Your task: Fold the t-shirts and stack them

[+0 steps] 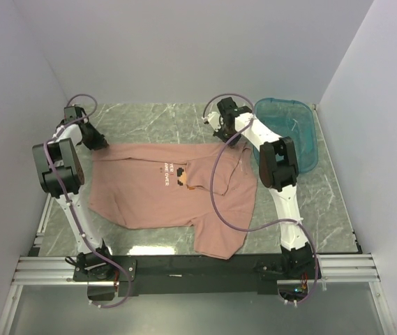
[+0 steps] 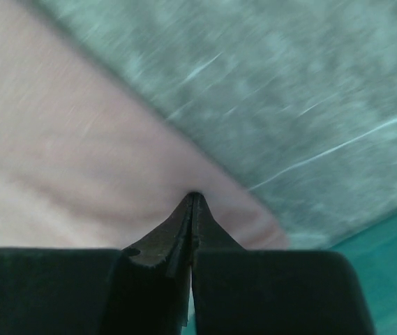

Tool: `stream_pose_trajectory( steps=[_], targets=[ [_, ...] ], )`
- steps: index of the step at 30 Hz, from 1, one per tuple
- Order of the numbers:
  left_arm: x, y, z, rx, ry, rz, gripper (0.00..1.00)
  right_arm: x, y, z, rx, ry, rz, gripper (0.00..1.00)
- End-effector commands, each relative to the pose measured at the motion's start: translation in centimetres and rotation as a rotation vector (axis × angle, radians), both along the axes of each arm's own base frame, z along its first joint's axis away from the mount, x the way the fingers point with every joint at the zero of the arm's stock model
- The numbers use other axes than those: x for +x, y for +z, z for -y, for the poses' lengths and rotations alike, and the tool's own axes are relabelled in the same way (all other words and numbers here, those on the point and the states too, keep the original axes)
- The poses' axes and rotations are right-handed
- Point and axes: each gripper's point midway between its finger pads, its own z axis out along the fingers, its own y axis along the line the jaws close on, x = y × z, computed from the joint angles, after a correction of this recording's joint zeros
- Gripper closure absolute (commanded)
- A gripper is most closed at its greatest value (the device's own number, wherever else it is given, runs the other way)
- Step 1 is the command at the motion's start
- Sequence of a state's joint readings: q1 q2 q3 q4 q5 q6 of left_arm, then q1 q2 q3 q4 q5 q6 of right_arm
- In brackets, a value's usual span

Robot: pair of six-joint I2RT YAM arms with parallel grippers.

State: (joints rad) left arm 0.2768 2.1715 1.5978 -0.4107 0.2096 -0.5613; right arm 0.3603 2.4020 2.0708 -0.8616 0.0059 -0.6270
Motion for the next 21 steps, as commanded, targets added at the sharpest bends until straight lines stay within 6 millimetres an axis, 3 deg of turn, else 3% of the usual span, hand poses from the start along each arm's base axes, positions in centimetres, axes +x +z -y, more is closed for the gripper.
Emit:
stream_pose_trajectory(
  steps=[1,9,15,17,20,21],
  targets=[
    [1.0,-0.2,-0.6,0.020,0.006,-0.033,0.76,2.3,0.2,0.4,-0.067,-0.014,0.066,0.98],
    [3.4,-1.4,-0.7,-0.020,0.007,-0.039,0.75,6.5,1.9,0.2,-0.083,-0.040,0.206,1.00],
    [5.6,-0.7,-0.4,-0.060,0.001,0.009,0.65,9.2,4.4,-0.3,-0.059,-0.078,0.339,1.00],
    [6.4,0.5,-0.5,-0.062,0.000,0.047,0.56,9.8,6.2,-0.8,-0.021,-0.095,0.381,0.98],
    [7.5,5.0,-0.4,-0.051,-0.019,0.167,0.44,8.9,9.7,-2.1,0.086,-0.086,0.399,0.88],
    [7.9,9.0,-0.6,-0.029,-0.022,0.254,0.42,8.4,10.7,-2.6,0.121,-0.068,0.394,0.85]
  ],
)
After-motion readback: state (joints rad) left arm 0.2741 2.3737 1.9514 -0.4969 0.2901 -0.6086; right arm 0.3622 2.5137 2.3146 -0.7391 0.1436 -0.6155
